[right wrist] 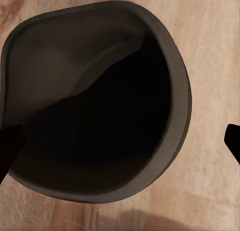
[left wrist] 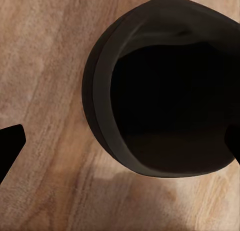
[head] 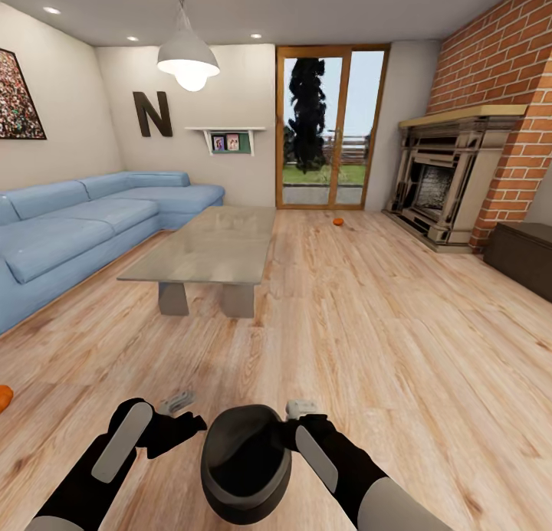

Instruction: Place each of the two pumpkins and all three candles from the living room inside a cabinet in the living room (use any cabinet), then make sure every cabinet is closed, and position the cauldron so it is next to a table in the living room.

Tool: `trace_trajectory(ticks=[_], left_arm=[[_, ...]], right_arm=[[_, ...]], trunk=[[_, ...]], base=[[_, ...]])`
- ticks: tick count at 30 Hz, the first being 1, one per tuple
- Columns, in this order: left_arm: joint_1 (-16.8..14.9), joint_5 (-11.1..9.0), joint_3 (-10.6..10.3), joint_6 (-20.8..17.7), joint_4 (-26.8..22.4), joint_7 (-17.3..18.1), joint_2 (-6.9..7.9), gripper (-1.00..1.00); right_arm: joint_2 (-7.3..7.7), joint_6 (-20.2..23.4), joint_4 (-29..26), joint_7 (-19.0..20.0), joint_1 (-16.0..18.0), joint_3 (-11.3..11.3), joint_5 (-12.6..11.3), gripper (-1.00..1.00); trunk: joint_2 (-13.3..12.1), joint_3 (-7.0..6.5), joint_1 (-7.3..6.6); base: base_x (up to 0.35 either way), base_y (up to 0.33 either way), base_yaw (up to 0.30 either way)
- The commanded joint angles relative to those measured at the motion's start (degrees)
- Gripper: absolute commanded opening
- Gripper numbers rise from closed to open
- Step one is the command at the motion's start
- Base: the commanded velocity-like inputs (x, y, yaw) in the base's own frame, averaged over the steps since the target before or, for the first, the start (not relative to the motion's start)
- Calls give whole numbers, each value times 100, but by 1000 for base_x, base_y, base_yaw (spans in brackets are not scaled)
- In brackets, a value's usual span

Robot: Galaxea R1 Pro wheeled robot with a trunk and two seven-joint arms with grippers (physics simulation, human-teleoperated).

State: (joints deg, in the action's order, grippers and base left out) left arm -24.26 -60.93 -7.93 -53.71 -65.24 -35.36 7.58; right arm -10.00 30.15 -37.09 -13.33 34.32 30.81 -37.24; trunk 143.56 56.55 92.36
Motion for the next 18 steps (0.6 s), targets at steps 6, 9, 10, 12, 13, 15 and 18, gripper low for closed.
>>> trace_trajectory(ticks=[6,9,10,12,13,15,18], left_arm=[[-3,-59,-15,1,2,-66,-2,100],[-1,-59,-14,1,24,-67,-7,100],[-1,-57,-14,2,37,-67,-10,100],[-3,-53,-15,7,53,-67,-16,100],[-6,-50,-15,8,59,-67,-18,100],[-7,-49,-15,30,62,-67,-21,100],[-6,-50,-17,118,64,-67,-32,100]], right_arm=[[0,16,165,-106,4,13,-55,100],[0,17,202,-125,4,13,-55,100],[0,17,208,-145,4,13,-55,100],[0,12,215,-202,4,13,-55,100],[0,10,214,-229,4,13,-55,100],[0,7,217,-246,4,13,-55,100],[0,-29,218,-255,4,13,-55,100]], trunk=[[3,6,-1],[3,6,-1],[3,6,-1],[3,6,-1],[3,6,-1],[3,6,-1],[3,6,-1]], base=[[2,-119,0],[0,-129,0],[0,-50,0],[0,-26,0],[0,-10,0],[0,-5,0],[0,-2,0]])
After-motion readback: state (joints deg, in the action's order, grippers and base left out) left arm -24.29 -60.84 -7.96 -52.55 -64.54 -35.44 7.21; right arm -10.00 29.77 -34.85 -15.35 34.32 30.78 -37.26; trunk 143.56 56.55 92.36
